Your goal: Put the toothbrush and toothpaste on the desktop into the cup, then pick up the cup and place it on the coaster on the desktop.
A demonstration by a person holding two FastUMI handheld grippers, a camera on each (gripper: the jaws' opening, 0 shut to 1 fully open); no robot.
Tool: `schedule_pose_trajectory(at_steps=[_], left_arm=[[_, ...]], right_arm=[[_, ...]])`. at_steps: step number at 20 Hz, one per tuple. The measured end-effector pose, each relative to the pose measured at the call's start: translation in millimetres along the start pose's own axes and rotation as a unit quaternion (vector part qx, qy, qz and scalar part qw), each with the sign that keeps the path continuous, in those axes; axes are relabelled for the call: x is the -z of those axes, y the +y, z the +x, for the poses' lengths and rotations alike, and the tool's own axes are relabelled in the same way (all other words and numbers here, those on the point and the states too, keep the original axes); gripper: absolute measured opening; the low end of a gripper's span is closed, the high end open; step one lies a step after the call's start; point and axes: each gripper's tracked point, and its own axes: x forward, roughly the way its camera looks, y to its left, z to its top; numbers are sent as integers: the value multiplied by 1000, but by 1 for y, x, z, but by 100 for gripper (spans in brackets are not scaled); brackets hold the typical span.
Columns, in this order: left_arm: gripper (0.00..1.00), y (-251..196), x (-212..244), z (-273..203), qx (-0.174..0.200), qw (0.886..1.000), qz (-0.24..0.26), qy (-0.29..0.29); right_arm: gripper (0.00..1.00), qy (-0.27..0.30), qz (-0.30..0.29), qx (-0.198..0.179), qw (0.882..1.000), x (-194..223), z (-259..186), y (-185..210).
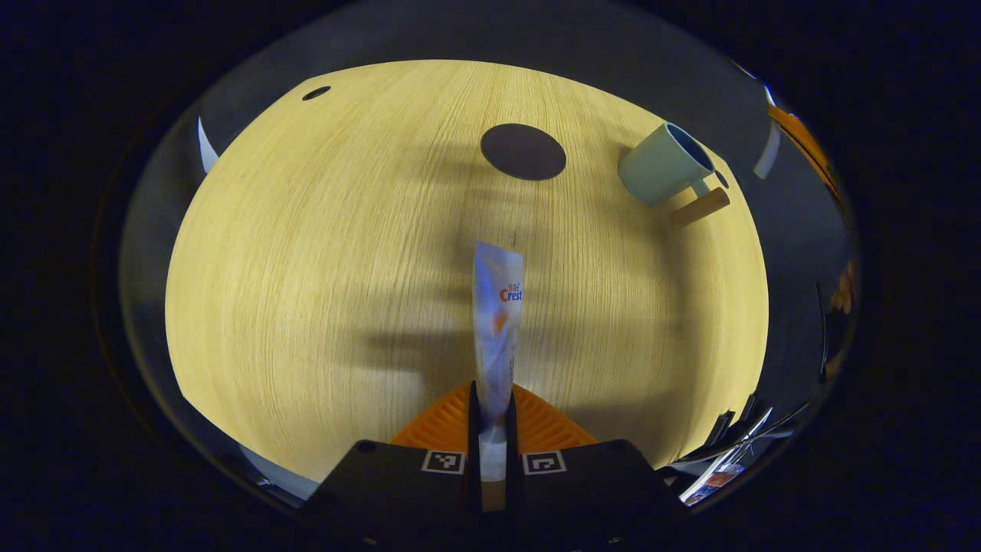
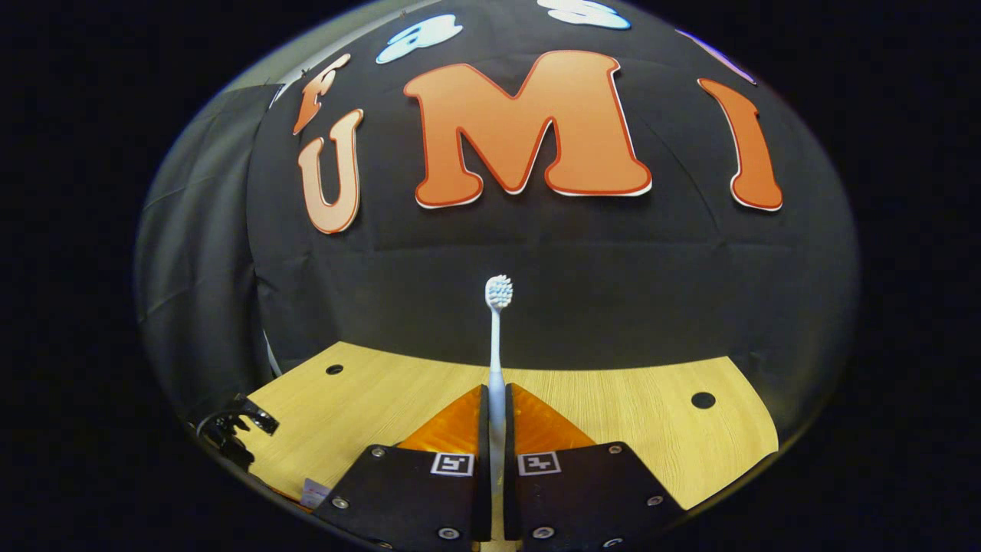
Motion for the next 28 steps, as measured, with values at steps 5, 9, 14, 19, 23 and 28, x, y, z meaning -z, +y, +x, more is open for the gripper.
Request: schedule_pose_trajectory(at_steps=[5,9,14,19,23,28], left_arm=[[13,3,-15,-13,-7,999,12,-38],[13,3,-19,-23,-14,999,11,-46],[12,9,-24,-36,-24,998,7,-57],[13,11,-28,-35,-24,997,15,-70],[12,6,-37,-40,-20,995,29,-88],[13,-11,-56,-40,-2,993,42,-111]], right_arm=[[7,-5,-1,-16,1000,21,31,0],[7,25,13,-15,999,59,45,-3],[7,49,36,3,998,91,58,-5],[7,64,10,29,997,105,59,-9],[8,84,33,59,994,113,61,-15],[13,141,41,56,988,134,44,-12]])
